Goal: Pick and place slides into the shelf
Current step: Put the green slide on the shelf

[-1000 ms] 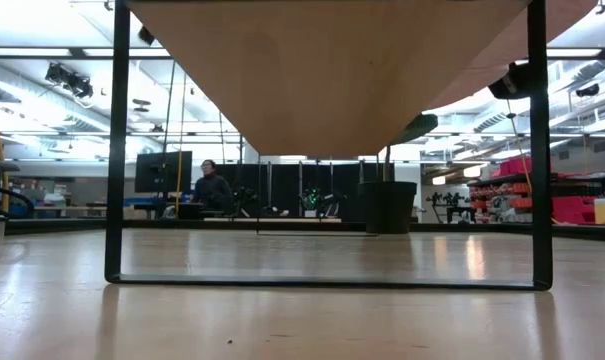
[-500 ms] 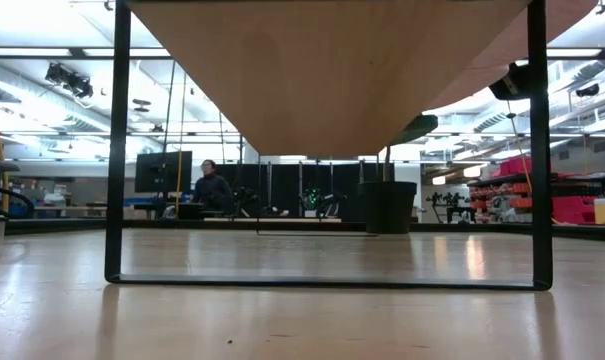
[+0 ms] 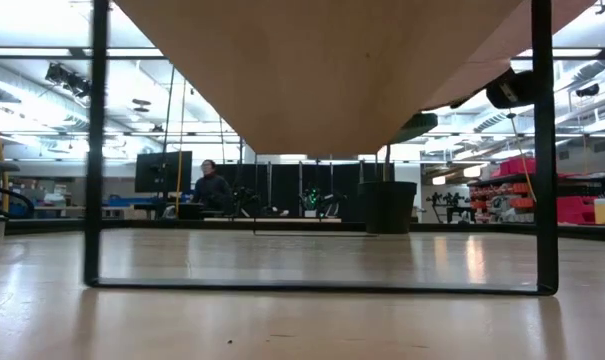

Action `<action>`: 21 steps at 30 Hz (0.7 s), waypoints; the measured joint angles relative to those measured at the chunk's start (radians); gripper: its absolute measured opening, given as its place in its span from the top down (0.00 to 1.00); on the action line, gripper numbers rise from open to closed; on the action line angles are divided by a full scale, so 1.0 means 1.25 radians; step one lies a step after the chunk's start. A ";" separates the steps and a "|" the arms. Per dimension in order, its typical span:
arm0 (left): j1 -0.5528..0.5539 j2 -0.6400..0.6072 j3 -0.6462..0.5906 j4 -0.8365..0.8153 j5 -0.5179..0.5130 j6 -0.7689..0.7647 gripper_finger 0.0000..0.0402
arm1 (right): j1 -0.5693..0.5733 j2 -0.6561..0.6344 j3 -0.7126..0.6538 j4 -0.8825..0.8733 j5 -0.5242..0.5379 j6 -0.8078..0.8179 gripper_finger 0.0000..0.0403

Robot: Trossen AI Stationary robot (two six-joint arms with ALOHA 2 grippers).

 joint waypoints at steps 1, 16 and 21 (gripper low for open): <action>0.000 0.000 0.000 0.001 0.000 0.000 0.50 | 0.002 0.008 0.000 0.007 -0.004 -0.003 0.89; 0.001 0.000 0.000 0.007 0.000 0.001 0.51 | 0.006 0.025 -0.001 0.071 -0.003 0.007 0.89; 0.001 0.000 0.000 0.035 0.001 0.002 0.53 | 0.014 0.023 -0.001 0.096 -0.012 0.019 0.89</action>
